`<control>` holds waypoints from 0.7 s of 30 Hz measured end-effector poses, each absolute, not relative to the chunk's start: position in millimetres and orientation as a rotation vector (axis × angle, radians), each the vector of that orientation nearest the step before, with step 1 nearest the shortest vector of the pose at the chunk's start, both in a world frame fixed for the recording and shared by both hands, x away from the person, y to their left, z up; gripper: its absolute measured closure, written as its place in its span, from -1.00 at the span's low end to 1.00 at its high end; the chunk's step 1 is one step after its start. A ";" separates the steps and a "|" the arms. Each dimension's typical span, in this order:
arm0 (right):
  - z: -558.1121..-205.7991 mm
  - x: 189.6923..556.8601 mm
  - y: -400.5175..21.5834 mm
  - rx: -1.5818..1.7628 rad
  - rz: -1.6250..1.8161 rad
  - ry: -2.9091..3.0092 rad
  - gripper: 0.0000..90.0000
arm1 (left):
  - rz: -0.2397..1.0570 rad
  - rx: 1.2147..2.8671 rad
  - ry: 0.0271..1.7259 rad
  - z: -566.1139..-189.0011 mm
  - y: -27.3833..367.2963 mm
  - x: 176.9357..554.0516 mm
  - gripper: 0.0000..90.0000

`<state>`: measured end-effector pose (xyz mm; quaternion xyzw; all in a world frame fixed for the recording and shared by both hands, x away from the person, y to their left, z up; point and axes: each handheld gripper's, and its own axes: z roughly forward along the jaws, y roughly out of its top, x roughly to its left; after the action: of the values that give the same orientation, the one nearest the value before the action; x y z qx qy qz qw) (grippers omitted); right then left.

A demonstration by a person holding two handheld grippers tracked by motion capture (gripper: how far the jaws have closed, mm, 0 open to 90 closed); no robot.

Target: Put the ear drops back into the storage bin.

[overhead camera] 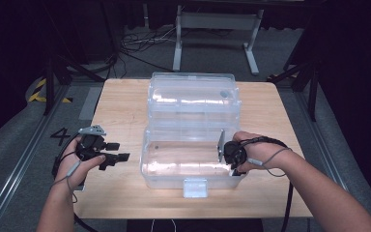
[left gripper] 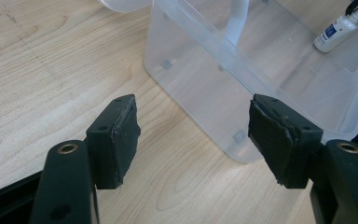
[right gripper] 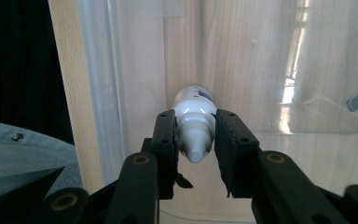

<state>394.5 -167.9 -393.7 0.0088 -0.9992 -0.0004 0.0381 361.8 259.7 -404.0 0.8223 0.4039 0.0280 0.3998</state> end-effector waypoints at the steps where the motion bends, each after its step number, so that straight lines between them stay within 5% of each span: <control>1: -393.2 394.3 -168.0 0.022 -0.008 -3.061 0.50 | 0.070 2.083 1.018 -404.1 259.5 361.9 -0.26; 21: -345.1 376.3 -174.9 -0.013 -0.265 -3.097 0.42 | 0.058 2.083 1.013 -401.6 256.3 366.2 -0.25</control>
<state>376.3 -174.9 -345.1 -0.0041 -0.9962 -0.0854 0.0166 366.2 256.3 -401.6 0.8236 0.4005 0.0228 0.4010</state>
